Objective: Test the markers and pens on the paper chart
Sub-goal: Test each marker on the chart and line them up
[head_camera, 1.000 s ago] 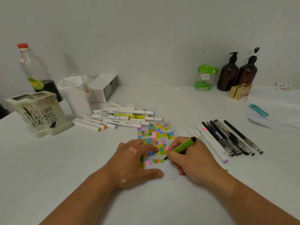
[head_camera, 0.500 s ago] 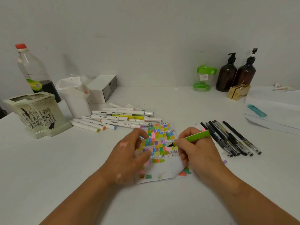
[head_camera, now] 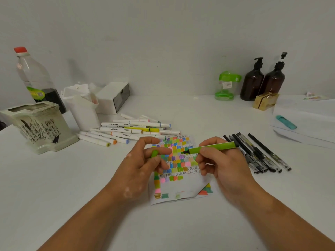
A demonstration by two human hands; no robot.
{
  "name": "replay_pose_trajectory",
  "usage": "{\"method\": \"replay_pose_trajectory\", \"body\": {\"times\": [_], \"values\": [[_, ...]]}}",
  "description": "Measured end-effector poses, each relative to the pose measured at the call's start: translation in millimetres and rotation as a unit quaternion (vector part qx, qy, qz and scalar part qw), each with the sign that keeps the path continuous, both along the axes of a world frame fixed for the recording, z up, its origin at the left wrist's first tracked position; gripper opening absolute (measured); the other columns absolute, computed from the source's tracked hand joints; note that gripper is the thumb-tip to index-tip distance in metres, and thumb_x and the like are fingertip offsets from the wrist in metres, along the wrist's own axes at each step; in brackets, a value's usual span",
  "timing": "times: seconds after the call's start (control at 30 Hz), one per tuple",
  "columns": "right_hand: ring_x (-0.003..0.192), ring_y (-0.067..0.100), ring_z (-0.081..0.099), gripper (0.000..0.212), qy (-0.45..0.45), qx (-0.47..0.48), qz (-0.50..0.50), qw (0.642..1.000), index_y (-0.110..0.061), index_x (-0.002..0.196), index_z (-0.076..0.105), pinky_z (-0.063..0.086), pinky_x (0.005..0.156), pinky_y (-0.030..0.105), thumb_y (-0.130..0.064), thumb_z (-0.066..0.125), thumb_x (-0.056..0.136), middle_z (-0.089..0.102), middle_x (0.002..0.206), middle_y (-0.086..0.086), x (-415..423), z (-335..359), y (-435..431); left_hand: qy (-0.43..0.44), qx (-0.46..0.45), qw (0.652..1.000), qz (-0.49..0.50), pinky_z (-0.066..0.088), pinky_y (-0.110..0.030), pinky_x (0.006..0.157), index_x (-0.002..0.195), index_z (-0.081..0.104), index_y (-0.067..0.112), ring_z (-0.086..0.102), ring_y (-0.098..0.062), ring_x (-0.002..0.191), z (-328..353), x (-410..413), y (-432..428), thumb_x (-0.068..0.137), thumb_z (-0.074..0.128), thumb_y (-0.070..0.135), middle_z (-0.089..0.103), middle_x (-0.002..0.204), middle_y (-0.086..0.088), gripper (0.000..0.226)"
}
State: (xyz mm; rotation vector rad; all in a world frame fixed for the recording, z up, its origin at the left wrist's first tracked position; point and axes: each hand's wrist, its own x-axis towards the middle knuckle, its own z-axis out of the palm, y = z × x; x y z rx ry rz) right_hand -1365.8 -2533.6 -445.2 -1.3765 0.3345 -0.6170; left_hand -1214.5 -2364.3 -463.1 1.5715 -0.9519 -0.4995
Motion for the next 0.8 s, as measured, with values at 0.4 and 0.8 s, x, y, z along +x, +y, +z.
{"method": "replay_pose_trajectory", "body": {"times": [0.4,0.8], "values": [[0.058,0.02,0.062,0.01,-0.019,0.015,0.047,0.999,-0.019,0.077,0.073,0.051,0.05,0.026,-0.014,0.065,0.08,0.069,0.069,0.015,-2,1,1,0.063,0.014,0.998,-0.023,0.057,-0.03,0.056,0.105,0.056,0.013,0.072,-0.029,0.063,8,-8,-1,0.079,0.073,0.03,0.078,0.094,-0.009,0.036],[0.064,0.021,0.067,0.007,0.017,-0.06,0.088,0.994,-0.021,0.083,0.075,0.054,0.055,0.028,-0.016,0.07,0.082,0.073,0.075,0.014,-2,1,7,0.031,0.019,0.999,-0.016,0.057,-0.027,0.054,0.092,0.075,0.022,0.071,-0.025,0.058,10,-13,0,0.072,0.077,0.026,0.074,0.073,-0.011,0.02]]}}
